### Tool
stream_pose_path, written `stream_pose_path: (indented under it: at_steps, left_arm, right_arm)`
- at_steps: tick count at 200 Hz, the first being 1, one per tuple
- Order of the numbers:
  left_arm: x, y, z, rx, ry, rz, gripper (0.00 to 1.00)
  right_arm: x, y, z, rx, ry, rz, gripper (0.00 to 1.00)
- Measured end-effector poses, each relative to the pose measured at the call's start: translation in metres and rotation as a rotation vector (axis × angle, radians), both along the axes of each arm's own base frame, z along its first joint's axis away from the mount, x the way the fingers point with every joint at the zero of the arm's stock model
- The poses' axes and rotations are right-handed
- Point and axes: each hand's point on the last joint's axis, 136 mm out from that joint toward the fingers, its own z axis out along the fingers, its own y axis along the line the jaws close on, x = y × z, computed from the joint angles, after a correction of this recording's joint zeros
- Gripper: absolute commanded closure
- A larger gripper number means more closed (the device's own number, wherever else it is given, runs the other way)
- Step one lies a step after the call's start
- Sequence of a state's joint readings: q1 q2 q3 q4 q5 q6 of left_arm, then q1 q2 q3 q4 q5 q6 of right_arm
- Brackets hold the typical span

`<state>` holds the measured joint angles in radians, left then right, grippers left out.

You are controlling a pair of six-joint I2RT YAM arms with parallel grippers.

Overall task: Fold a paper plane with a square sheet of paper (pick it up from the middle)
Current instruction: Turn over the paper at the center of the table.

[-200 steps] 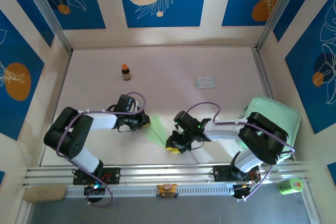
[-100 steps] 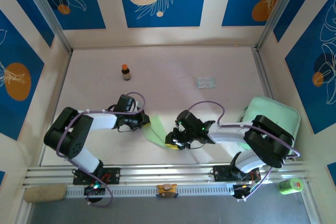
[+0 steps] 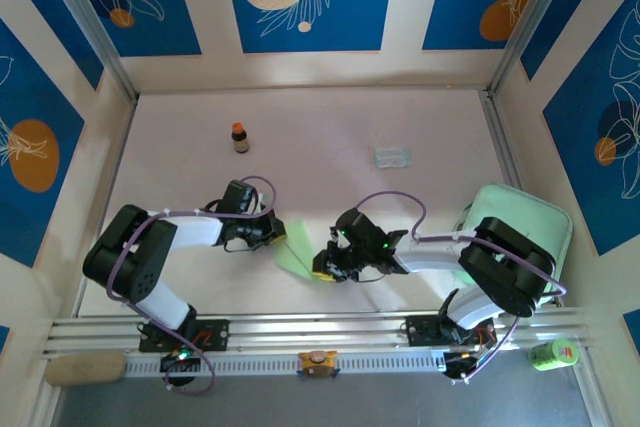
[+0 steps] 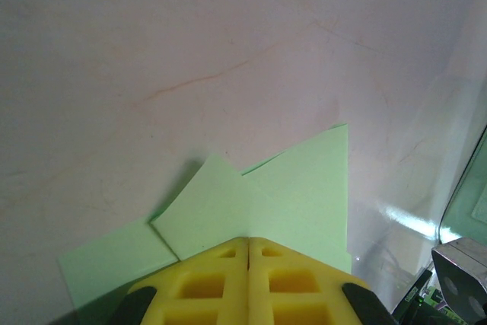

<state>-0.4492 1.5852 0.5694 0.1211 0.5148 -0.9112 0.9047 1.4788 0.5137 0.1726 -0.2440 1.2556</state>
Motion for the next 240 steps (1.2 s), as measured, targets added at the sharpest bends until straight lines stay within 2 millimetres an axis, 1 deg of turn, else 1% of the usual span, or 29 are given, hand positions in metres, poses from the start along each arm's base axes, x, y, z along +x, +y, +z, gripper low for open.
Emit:
stream_pose_path:
  at_steps: [27,37,53,76,98,132,169,182,193,203,216,240]
  left_arm:
    - [0.000,0.000,0.002,-0.001,-0.002,0.001,0.87]
    - [0.000,0.000,0.005,-0.006,-0.011,0.003,0.81]
    - [0.002,0.000,0.016,-0.019,-0.044,0.003,0.69]
    - [0.007,0.000,0.036,-0.035,-0.106,0.013,0.59]
    - [0.008,0.003,0.056,-0.039,-0.168,0.017,0.57]
    - [0.007,0.007,0.079,-0.017,-0.246,0.005,0.56]
    - [0.001,0.010,0.088,0.023,-0.296,-0.021,0.55]
    - [-0.001,0.012,0.090,0.039,-0.308,-0.025,0.55]
    - [-0.003,0.015,0.092,0.054,-0.320,-0.026,0.55]
    - [-0.004,0.018,0.094,0.068,-0.328,-0.026,0.53]
    - [-0.003,0.021,0.100,0.084,-0.351,-0.022,0.52]
    - [-0.002,0.028,0.109,0.110,-0.386,-0.005,0.52]
  right_arm:
    - [0.000,-0.001,-0.001,-0.002,-0.007,0.007,0.92]
    - [0.000,-0.002,-0.001,-0.002,-0.011,0.010,0.94]
    - [-0.001,-0.002,0.000,-0.003,-0.023,0.019,0.95]
    - [0.000,-0.007,0.006,-0.014,-0.064,0.032,0.95]
    - [0.001,-0.019,0.012,-0.059,-0.131,0.048,0.95]
    - [0.013,-0.036,0.031,-0.159,-0.280,0.076,0.95]
    - [0.031,-0.053,0.060,-0.286,-0.452,0.103,0.95]
    - [0.037,-0.061,0.067,-0.349,-0.498,0.105,0.96]
    - [0.040,-0.069,0.070,-0.405,-0.522,0.105,0.96]
    - [0.042,-0.078,0.072,-0.467,-0.536,0.100,0.96]
    - [0.043,-0.089,0.074,-0.544,-0.557,0.100,0.96]
    - [0.040,-0.102,0.075,-0.655,-0.611,0.133,0.96]
